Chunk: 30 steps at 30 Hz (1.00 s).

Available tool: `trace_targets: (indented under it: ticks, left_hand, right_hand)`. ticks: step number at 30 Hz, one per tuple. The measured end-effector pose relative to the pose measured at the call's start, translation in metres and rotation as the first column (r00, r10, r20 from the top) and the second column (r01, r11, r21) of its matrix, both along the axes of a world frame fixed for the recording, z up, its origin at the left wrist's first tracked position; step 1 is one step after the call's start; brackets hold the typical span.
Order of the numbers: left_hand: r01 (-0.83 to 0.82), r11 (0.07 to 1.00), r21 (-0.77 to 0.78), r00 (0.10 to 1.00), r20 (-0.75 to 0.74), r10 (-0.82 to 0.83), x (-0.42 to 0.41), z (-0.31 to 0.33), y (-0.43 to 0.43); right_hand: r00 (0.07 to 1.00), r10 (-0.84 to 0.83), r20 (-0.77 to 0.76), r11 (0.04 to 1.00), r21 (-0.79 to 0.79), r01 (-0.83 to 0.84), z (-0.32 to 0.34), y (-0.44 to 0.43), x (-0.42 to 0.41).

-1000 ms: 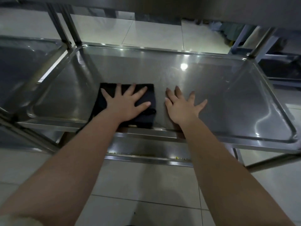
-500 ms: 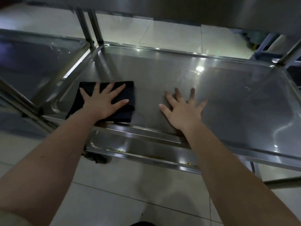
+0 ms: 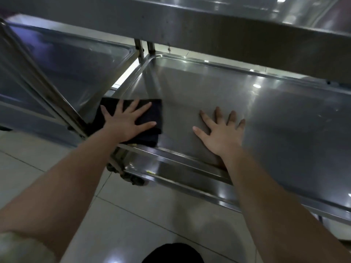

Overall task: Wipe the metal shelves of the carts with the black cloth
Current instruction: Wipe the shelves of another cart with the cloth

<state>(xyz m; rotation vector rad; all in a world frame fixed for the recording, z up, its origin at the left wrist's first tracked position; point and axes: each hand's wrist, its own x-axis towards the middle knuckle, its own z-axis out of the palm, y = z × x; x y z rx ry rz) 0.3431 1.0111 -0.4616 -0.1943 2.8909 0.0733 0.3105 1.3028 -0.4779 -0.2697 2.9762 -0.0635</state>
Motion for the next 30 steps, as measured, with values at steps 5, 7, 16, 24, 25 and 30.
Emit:
trace_targets:
  ticks: [5,7,16,24,25,30]
  left_hand:
    - [0.021,1.000,-0.021,0.999,0.037,-0.021,0.004,0.004,-0.008]
    - [0.061,0.998,-0.018,0.997,0.040,-0.060,0.023,0.002,0.003]
    - [0.085,0.996,0.024,0.996,0.026,-0.086,0.040,0.000,0.025]
    - [0.067,0.998,-0.003,0.995,-0.069,-0.067,-0.061,-0.003,0.007]
    - [0.067,0.998,-0.008,0.995,-0.067,-0.067,-0.072,-0.001,0.008]
    - [0.068,0.998,-0.014,0.997,-0.046,-0.069,-0.070,0.001,0.017]
  right_hand:
    - [1.000,-0.029,0.005,0.999,0.015,0.029,0.001,-0.007,-0.003]
    - [1.000,-0.029,0.010,0.999,0.017,0.029,0.001,-0.008,-0.004]
    - [1.000,0.002,0.019,0.999,0.040,-0.003,0.000,-0.006,-0.002]
    - [1.000,0.005,0.001,1.000,0.028,-0.005,-0.003,-0.009,-0.005]
    - [1.000,0.003,-0.002,1.000,0.029,-0.002,-0.003,-0.008,-0.006]
    - [1.000,-0.018,0.003,1.000,0.021,0.018,-0.004,-0.008,-0.008]
